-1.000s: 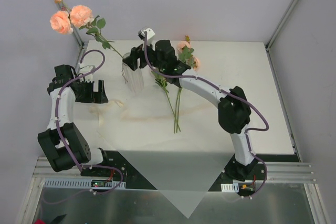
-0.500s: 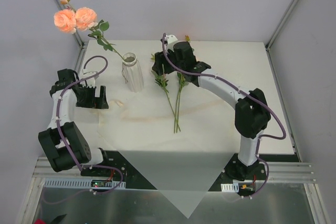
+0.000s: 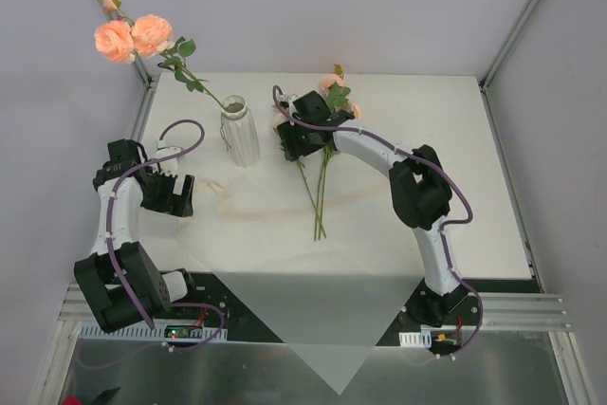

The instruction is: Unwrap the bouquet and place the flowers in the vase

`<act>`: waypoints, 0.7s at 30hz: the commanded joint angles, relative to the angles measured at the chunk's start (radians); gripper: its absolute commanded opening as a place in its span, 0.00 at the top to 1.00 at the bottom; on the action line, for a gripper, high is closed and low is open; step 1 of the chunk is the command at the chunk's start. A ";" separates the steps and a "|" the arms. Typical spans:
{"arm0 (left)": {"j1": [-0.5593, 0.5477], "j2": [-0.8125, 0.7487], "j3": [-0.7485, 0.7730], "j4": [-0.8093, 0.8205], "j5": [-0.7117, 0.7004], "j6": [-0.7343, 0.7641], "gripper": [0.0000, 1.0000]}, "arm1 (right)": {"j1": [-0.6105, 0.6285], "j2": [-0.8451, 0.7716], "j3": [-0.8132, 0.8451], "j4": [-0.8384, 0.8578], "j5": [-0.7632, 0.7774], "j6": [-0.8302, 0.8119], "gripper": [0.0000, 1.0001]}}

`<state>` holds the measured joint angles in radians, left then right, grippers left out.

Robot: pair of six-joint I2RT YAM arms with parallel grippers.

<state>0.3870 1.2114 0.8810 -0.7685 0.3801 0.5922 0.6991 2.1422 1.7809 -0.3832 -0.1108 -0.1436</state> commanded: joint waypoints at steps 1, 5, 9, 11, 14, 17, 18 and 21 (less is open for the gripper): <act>0.001 0.013 0.027 -0.034 0.022 -0.002 0.01 | 0.000 0.067 0.115 -0.117 0.016 -0.014 0.40; 0.001 0.019 0.039 -0.035 0.023 -0.005 0.01 | 0.000 0.133 0.147 -0.129 0.017 -0.011 0.40; 0.000 0.017 0.049 -0.040 0.023 -0.005 0.01 | -0.003 0.183 0.195 -0.151 0.016 -0.010 0.40; 0.001 0.017 0.055 -0.041 0.025 -0.008 0.01 | -0.009 0.215 0.216 -0.163 0.010 -0.010 0.41; 0.001 0.017 0.061 -0.048 0.028 -0.006 0.01 | -0.019 0.248 0.252 -0.172 -0.016 0.002 0.48; 0.001 0.013 0.068 -0.055 0.033 -0.003 0.01 | -0.027 0.260 0.267 -0.172 -0.026 0.012 0.60; 0.000 0.013 0.070 -0.055 0.033 -0.002 0.01 | -0.029 0.260 0.272 -0.172 -0.030 0.013 0.63; 0.001 0.013 0.078 -0.058 0.033 -0.003 0.01 | -0.030 0.255 0.272 -0.163 -0.036 0.027 0.78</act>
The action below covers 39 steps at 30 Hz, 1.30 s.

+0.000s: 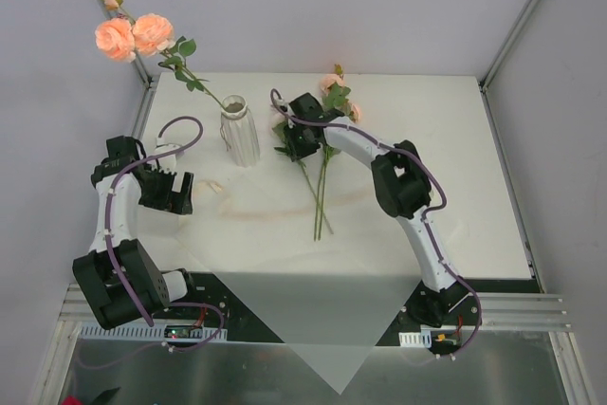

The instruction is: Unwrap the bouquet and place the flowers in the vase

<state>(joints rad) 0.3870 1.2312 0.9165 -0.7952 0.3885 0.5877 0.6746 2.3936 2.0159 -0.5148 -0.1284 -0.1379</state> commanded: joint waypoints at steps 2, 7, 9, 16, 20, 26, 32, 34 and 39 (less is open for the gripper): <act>0.000 -0.003 0.056 -0.038 0.026 0.000 0.01 | -0.012 -0.014 0.032 -0.021 -0.016 0.040 0.93; 0.001 0.001 0.077 -0.044 0.027 -0.003 0.01 | -0.020 -0.184 -0.051 0.126 -0.059 0.099 0.99; 0.001 0.002 0.082 -0.044 0.027 -0.006 0.01 | -0.020 -0.259 -0.130 0.258 -0.089 0.135 0.99; 0.001 0.001 0.101 -0.056 0.041 -0.014 0.01 | -0.032 -0.539 -0.215 0.556 -0.134 0.300 0.99; 0.001 0.002 0.091 -0.056 0.046 -0.015 0.01 | -0.032 -0.637 -0.253 0.749 -0.146 0.369 0.99; 0.001 0.013 0.078 -0.056 0.055 -0.019 0.01 | 0.022 -0.714 -0.338 1.327 -0.108 0.328 0.99; 0.001 0.001 0.081 -0.058 0.062 -0.025 0.01 | 0.074 -0.570 -0.119 1.417 -0.142 0.218 0.99; 0.001 -0.015 0.075 -0.056 0.064 -0.020 0.01 | 0.089 -0.510 -0.082 1.475 -0.135 0.187 0.99; 0.001 -0.035 0.067 -0.061 0.053 -0.006 0.01 | 0.094 -0.394 0.062 1.463 -0.117 0.179 0.99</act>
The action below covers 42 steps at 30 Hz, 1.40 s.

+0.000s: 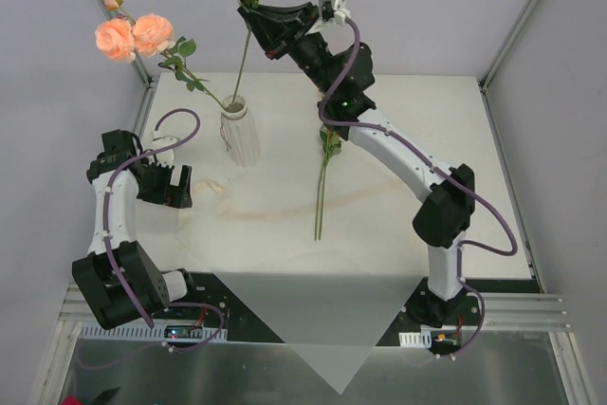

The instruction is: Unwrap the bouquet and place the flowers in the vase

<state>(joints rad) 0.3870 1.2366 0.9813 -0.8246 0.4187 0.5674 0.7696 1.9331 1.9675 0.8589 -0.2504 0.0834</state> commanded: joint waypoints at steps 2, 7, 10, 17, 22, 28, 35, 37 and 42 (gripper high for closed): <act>0.001 -0.040 0.000 -0.036 0.020 0.020 0.01 | 0.000 0.092 0.140 0.072 0.002 -0.048 0.99; 0.001 -0.037 0.003 -0.042 0.029 0.025 0.01 | 0.000 0.136 0.162 0.037 -0.007 -0.076 0.99; 0.001 -0.032 0.003 -0.044 0.040 0.025 0.01 | -0.001 0.156 0.149 0.011 -0.006 -0.117 1.00; 0.003 -0.034 -0.009 -0.044 0.034 0.034 0.01 | 0.003 0.251 0.208 -0.081 -0.003 -0.099 0.99; 0.001 -0.039 -0.012 -0.042 0.034 0.038 0.01 | 0.045 0.285 0.327 -0.415 0.089 -0.151 0.99; 0.001 -0.039 0.007 -0.050 0.049 0.028 0.01 | 0.062 0.254 0.255 -0.532 0.068 -0.162 0.46; 0.003 -0.048 0.033 -0.074 0.054 0.020 0.01 | 0.043 0.071 0.046 -0.670 0.171 -0.211 0.13; 0.001 -0.054 0.034 -0.077 0.052 0.022 0.01 | 0.033 -0.020 -0.080 -0.693 0.198 -0.220 0.04; 0.001 -0.055 0.036 -0.082 0.048 0.029 0.01 | -0.003 -0.161 -0.266 -0.854 0.308 -0.192 0.03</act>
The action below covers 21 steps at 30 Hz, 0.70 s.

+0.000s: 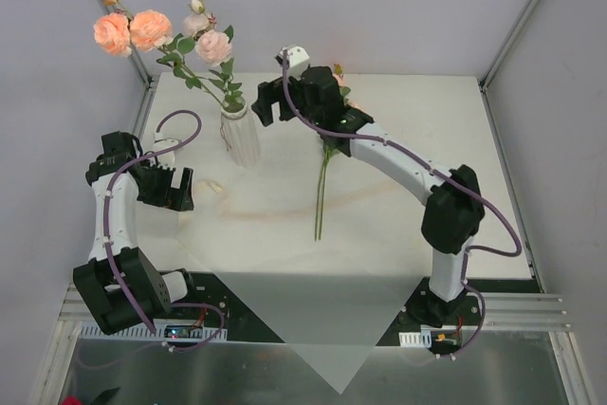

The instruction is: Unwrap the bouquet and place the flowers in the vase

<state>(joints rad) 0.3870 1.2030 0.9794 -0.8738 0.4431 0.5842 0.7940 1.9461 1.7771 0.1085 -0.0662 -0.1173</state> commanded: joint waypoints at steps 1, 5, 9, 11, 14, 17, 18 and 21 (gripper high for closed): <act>0.001 -0.020 0.038 -0.031 0.022 0.011 0.01 | -0.039 -0.196 -0.100 -0.213 0.175 0.045 0.03; 0.001 -0.020 0.030 -0.031 0.023 0.019 0.01 | -0.131 -0.207 -0.151 -0.429 0.180 0.218 0.03; 0.001 -0.011 0.035 -0.033 0.023 0.019 0.01 | -0.190 -0.168 -0.252 -0.467 0.060 0.193 0.18; 0.001 -0.013 0.036 -0.033 0.023 0.016 0.01 | -0.176 -0.121 -0.237 -0.519 0.183 0.183 0.22; 0.001 -0.014 0.028 -0.031 0.023 0.017 0.01 | -0.177 -0.070 -0.216 -0.567 0.212 0.205 0.36; 0.001 -0.011 0.021 -0.031 0.019 0.020 0.01 | -0.179 -0.030 -0.199 -0.578 0.203 0.215 0.49; 0.001 -0.010 0.019 -0.030 0.017 0.022 0.01 | -0.179 -0.021 -0.188 -0.576 0.197 0.223 0.54; 0.003 -0.005 0.015 -0.030 0.019 0.022 0.01 | -0.179 0.016 -0.163 -0.576 0.190 0.229 0.58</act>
<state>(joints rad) 0.3870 1.2022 0.9813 -0.8742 0.4427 0.5880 0.6167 1.9518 1.5440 -0.4412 0.1085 0.0853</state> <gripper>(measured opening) 0.992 0.440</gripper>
